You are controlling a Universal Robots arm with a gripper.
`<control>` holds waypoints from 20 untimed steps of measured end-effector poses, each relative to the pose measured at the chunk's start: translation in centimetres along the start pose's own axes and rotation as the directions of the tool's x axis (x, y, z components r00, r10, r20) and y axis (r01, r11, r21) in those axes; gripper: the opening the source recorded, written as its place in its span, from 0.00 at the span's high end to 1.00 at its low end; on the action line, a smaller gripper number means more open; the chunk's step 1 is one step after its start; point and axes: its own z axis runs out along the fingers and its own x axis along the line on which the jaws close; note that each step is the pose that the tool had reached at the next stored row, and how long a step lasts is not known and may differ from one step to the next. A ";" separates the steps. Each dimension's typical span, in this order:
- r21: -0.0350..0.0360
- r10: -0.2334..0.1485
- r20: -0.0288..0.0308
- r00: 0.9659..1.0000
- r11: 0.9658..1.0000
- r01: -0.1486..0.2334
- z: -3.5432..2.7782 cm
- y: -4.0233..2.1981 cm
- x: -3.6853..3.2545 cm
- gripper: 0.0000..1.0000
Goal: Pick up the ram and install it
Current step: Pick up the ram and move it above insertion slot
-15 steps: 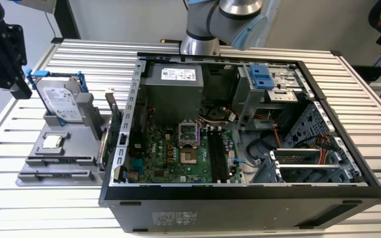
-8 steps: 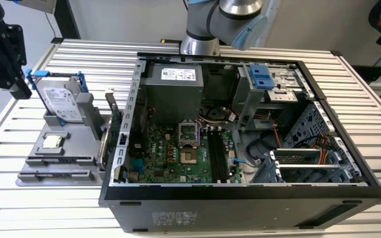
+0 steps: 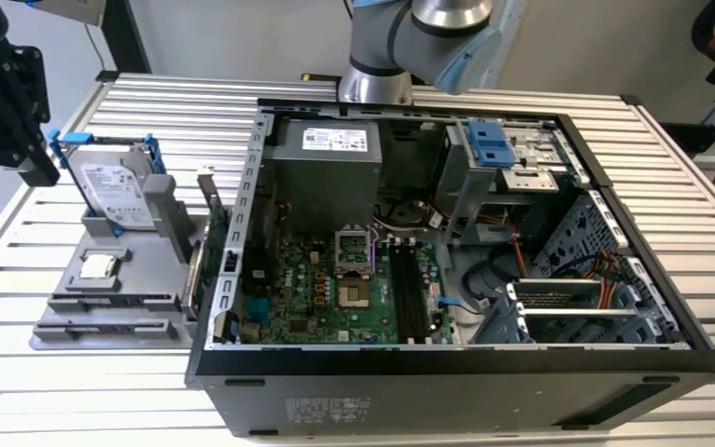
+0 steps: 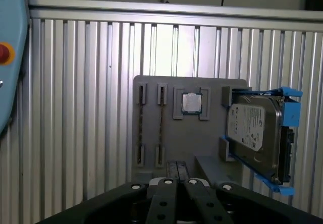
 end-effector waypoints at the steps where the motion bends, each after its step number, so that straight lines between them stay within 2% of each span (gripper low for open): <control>1: 0.000 0.000 0.000 1.000 1.000 0.000 0.00 0.00 0.00 1.00; 2: 0.000 0.000 0.000 1.000 1.000 0.000 0.00 0.00 0.00 0.00; 12: 0.000 0.000 0.000 1.000 1.000 0.000 0.01 0.00 0.00 0.00; 17: 0.000 -0.004 0.000 1.000 1.000 0.004 0.57 0.00 0.06 0.00; 20: 0.000 -0.012 0.000 1.000 1.000 0.012 0.92 0.00 0.38 0.00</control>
